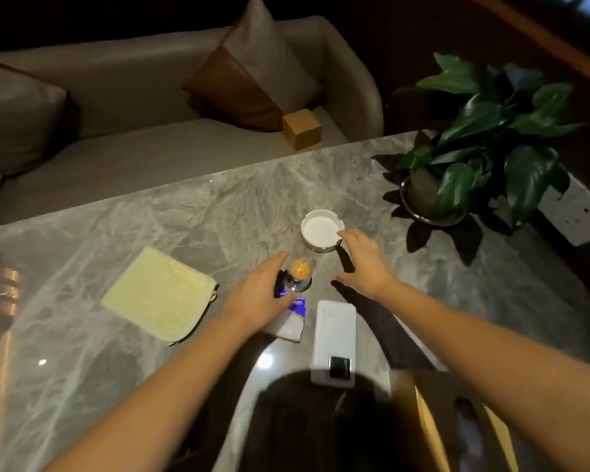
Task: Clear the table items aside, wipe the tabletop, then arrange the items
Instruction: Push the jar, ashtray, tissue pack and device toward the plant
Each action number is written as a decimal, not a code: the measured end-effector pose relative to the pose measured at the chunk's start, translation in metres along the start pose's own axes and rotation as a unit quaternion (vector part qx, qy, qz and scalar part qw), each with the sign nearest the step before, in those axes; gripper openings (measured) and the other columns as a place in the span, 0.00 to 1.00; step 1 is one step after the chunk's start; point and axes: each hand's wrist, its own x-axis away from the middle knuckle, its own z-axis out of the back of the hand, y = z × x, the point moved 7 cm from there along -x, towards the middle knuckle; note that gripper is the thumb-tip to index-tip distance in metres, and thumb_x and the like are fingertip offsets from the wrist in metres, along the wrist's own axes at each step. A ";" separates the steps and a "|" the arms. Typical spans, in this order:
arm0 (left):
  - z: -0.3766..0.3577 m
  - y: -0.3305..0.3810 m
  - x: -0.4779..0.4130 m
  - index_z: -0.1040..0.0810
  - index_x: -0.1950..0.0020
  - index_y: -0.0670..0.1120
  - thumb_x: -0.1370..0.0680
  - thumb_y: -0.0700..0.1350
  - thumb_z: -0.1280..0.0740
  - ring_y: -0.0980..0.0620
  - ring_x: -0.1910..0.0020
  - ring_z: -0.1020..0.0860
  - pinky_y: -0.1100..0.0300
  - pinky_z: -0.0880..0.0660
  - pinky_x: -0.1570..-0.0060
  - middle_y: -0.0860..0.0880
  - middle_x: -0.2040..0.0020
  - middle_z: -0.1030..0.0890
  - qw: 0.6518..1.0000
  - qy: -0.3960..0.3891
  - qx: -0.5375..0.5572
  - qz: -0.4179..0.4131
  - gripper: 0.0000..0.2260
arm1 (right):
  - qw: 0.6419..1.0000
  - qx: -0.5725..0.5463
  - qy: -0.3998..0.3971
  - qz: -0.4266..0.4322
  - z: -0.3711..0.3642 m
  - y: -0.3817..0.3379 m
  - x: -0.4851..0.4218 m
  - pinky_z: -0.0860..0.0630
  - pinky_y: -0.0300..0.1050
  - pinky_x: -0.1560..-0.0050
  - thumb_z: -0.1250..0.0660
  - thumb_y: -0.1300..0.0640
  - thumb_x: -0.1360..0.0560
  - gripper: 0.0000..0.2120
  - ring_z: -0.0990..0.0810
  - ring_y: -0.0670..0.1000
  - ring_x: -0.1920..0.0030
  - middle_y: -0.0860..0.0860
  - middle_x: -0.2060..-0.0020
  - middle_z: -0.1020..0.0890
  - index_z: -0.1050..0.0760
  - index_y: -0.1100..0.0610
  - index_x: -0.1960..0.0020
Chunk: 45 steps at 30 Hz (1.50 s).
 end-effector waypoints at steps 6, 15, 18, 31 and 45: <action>-0.023 0.006 -0.031 0.37 0.29 0.54 0.28 0.49 0.30 0.50 0.36 0.27 0.52 0.27 0.42 0.52 0.32 0.29 0.999 0.031 -0.032 0.008 0.29 | 0.998 0.023 0.002 0.056 -0.020 -0.009 -0.047 0.42 0.56 0.28 0.27 0.45 0.31 0.42 0.51 0.58 0.24 0.52 0.23 0.49 0.46 0.48 0.25; -0.030 0.017 -0.052 0.35 0.33 0.57 0.26 0.48 0.32 0.52 0.43 0.25 0.55 0.25 0.53 0.55 0.37 0.27 0.995 0.082 -0.053 0.005 0.23 | 0.997 -0.008 -0.004 0.079 -0.032 -0.001 -0.085 0.43 0.56 0.31 0.29 0.40 0.32 0.40 0.46 0.58 0.26 0.53 0.25 0.45 0.45 0.44 0.26; -0.032 0.023 -0.063 0.35 0.33 0.57 0.26 0.49 0.33 0.53 0.42 0.25 0.57 0.27 0.55 0.56 0.37 0.28 0.995 0.083 -0.057 0.007 0.23 | 0.997 -0.019 0.023 0.064 -0.025 0.011 -0.091 0.39 0.53 0.33 0.29 0.41 0.33 0.40 0.41 0.57 0.30 0.52 0.28 0.41 0.44 0.44 0.26; -0.047 0.059 -0.122 0.36 0.31 0.56 0.25 0.48 0.33 0.55 0.40 0.27 0.57 0.25 0.51 0.56 0.35 0.30 0.994 0.095 -0.031 -0.040 0.24 | 0.996 -0.035 0.073 -0.034 0.010 0.080 -0.126 0.40 0.57 0.31 0.30 0.42 0.30 0.40 0.44 0.59 0.28 0.53 0.24 0.47 0.47 0.45 0.25; -0.049 0.071 -0.149 0.39 0.30 0.59 0.25 0.46 0.34 0.54 0.38 0.28 0.57 0.26 0.53 0.56 0.35 0.29 0.992 0.109 -0.027 -0.057 0.26 | 0.992 -0.069 0.088 -0.050 0.017 0.096 -0.140 0.29 0.57 0.41 0.28 0.45 0.30 0.40 0.41 0.61 0.31 0.51 0.25 0.47 0.45 0.44 0.25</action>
